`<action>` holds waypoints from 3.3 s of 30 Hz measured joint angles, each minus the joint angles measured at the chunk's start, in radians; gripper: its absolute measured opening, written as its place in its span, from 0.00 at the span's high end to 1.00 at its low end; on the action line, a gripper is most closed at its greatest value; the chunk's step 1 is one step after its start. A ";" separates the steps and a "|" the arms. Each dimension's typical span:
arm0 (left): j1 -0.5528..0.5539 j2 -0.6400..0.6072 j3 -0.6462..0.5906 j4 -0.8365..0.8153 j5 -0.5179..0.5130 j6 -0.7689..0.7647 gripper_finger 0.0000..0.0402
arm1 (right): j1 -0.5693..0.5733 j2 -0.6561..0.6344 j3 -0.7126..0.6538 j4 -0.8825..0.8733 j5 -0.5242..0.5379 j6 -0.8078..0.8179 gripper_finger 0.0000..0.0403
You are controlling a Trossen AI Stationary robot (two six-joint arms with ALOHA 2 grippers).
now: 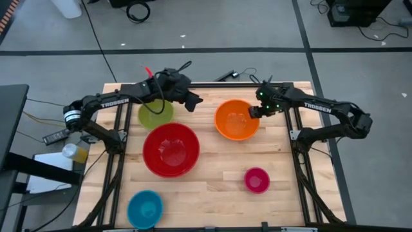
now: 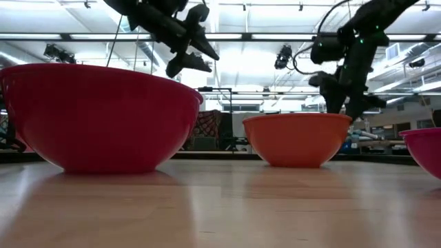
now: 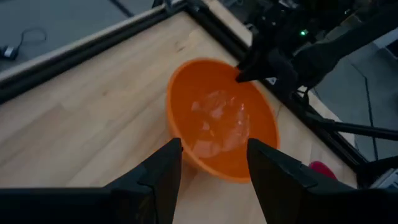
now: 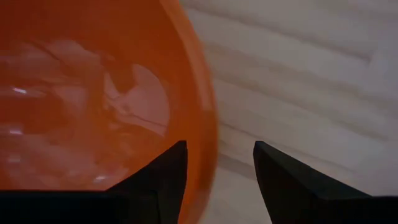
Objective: Nest bowls inside each other
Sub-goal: Stack the orange bowl on top of the red bowl
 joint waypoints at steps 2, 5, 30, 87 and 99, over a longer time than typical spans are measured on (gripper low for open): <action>0.000 0.000 0.000 -0.034 -0.001 -0.001 0.54 | -0.001 0.000 -0.034 0.035 -0.007 -0.001 0.53; 0.000 0.000 0.000 -0.063 -0.001 -0.002 0.54 | -0.001 0.000 -0.073 0.086 -0.033 -0.001 0.56; -0.033 -0.003 0.000 -0.058 0.004 -0.043 0.54 | 0.150 -0.001 0.118 0.201 -0.014 0.089 0.96; -0.102 -0.491 -0.002 -0.303 -0.365 -0.029 0.61 | 0.548 0.834 1.052 -0.351 0.203 -0.182 0.96; -0.199 -0.491 0.000 -0.434 -0.365 -0.095 0.61 | 0.528 0.832 1.050 -0.383 0.171 -0.160 0.95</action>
